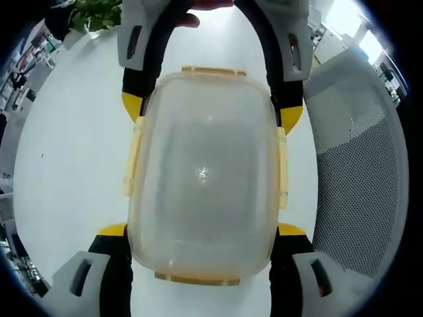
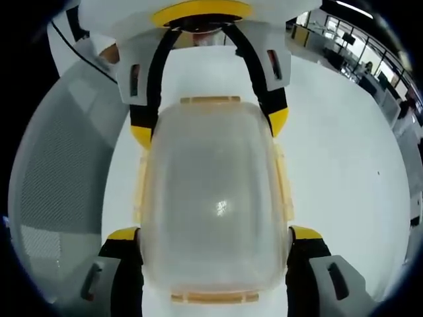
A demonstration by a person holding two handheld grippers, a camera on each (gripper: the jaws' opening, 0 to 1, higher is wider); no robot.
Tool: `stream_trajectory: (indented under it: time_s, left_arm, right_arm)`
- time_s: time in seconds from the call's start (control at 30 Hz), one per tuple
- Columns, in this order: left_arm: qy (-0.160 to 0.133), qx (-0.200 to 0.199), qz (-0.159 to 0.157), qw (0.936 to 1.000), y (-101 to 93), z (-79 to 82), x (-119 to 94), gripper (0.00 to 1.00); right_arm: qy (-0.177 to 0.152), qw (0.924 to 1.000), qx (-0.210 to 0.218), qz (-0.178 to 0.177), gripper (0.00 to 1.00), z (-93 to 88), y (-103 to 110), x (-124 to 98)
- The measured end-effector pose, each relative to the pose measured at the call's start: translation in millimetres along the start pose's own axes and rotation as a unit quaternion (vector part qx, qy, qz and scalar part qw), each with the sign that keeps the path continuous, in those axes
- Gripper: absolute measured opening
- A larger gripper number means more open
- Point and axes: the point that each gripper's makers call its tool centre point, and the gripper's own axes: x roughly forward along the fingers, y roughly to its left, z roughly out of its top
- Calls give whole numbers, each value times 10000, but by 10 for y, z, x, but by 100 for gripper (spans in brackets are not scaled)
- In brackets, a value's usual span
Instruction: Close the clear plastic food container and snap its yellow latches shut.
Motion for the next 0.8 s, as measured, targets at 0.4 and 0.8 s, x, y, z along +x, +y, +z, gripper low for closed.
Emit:
stream_trajectory:
  time_s: [0.4,0.8]
  left_arm:
    - [-46,-59,-4,10000,17,-189,-44,87]
    - [-82,-141,-19,9999,36,-395,-91,87]
  right_arm:
    - [3,10000,-3,8,92,187,-2,95]
    - [18,10000,-36,3,92,392,-11,189]
